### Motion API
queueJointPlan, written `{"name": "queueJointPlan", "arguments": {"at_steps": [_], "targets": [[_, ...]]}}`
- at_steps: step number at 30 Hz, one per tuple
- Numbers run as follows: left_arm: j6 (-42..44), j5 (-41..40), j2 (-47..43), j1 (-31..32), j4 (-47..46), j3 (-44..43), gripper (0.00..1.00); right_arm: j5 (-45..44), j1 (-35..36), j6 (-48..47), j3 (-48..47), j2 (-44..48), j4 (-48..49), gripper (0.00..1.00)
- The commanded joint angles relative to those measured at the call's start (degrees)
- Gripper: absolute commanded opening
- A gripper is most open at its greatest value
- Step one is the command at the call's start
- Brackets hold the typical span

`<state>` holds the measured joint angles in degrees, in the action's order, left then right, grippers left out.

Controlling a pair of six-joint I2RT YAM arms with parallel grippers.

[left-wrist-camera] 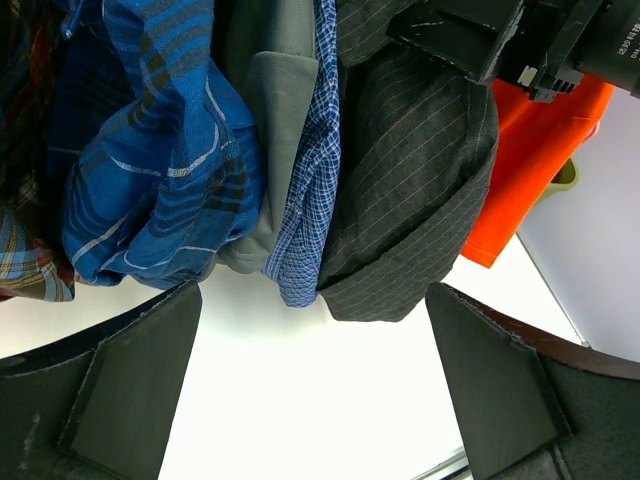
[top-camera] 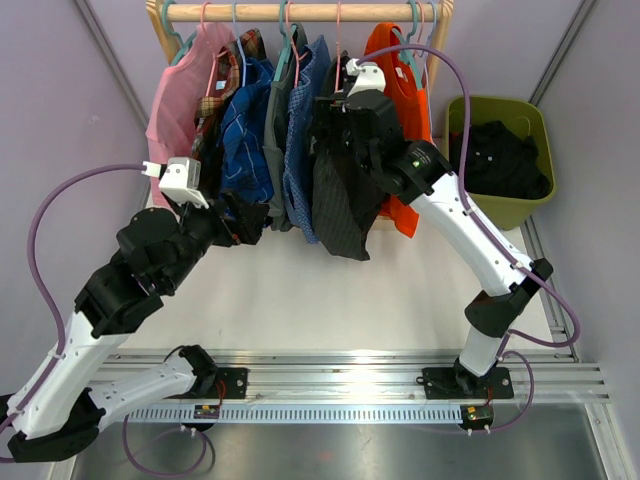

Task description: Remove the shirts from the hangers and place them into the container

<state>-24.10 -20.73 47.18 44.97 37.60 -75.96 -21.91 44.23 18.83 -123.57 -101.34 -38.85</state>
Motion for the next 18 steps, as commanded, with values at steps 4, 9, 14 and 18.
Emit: {"name": "queueJointPlan", "arguments": {"at_steps": [4, 9, 14, 18], "targets": [[-0.7, -1.9, -0.3, 0.2, -2.2, 0.2, 0.99, -1.7, -0.8, 0.2, 0.4, 0.3, 1.1, 0.87], [-1.0, -1.9, -0.3, 0.2, -2.3, 0.3, 0.99, -1.1, -1.3, 0.7, 1.6, 0.2, 1.2, 0.81], [-1.0, -2.0, -0.4, 0.2, -2.3, 0.2, 0.99, -0.8, -1.7, 0.8, 2.7, 0.9, 1.7, 0.71], [-1.0, -2.1, -0.4, 0.2, -2.3, 0.2, 0.99, -0.5, -2.1, 0.8, 3.3, 1.3, 2.0, 0.67]]}}
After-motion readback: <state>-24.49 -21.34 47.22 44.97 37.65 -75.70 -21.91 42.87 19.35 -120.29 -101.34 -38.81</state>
